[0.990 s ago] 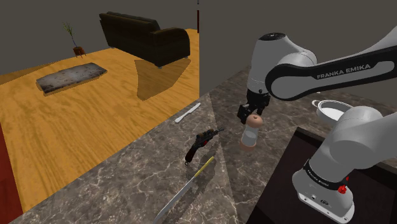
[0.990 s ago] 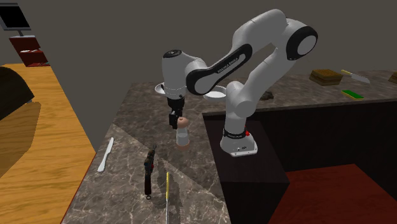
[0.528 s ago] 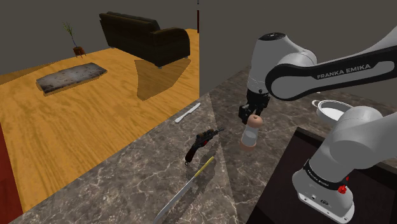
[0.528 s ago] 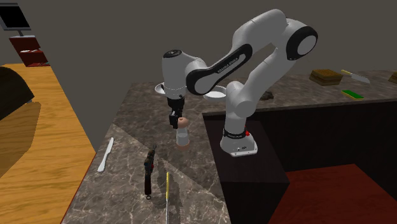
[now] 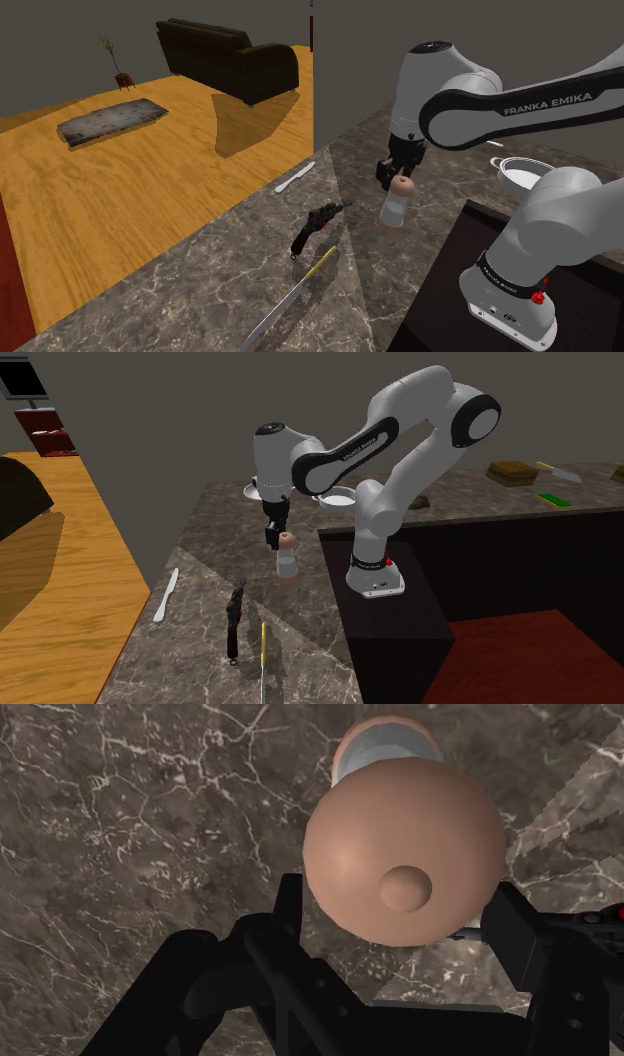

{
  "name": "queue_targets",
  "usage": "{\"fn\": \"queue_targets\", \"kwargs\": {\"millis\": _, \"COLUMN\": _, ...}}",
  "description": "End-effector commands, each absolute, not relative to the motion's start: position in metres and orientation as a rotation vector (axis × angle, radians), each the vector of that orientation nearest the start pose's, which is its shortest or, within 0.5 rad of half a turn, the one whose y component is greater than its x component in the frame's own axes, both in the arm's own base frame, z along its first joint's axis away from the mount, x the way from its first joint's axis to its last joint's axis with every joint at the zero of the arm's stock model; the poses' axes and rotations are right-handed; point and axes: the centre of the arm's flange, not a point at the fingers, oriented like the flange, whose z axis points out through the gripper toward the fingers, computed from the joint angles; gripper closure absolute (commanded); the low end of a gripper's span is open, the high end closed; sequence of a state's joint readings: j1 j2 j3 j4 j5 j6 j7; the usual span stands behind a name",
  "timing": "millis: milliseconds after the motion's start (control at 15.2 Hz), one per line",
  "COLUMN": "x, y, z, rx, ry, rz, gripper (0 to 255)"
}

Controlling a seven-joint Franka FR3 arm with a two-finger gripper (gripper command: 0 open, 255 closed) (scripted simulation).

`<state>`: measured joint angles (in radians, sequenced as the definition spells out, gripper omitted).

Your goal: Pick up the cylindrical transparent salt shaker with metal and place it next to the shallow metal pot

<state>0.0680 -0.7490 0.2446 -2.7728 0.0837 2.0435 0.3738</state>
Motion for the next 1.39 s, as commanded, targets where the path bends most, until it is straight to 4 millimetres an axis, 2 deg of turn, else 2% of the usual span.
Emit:
{"fn": "queue_targets", "kwargs": {"millis": 0, "x": 0.303, "y": 0.096, "z": 0.425, "rx": -3.215, "ry": 0.262, "rz": -0.056, "gripper": 255}}
{"fn": "queue_targets", "kwargs": {"millis": 1320, "x": 0.303, "y": 0.096, "z": 0.53, "rx": -3.215, "ry": 0.262, "rz": -0.056, "gripper": 255}}
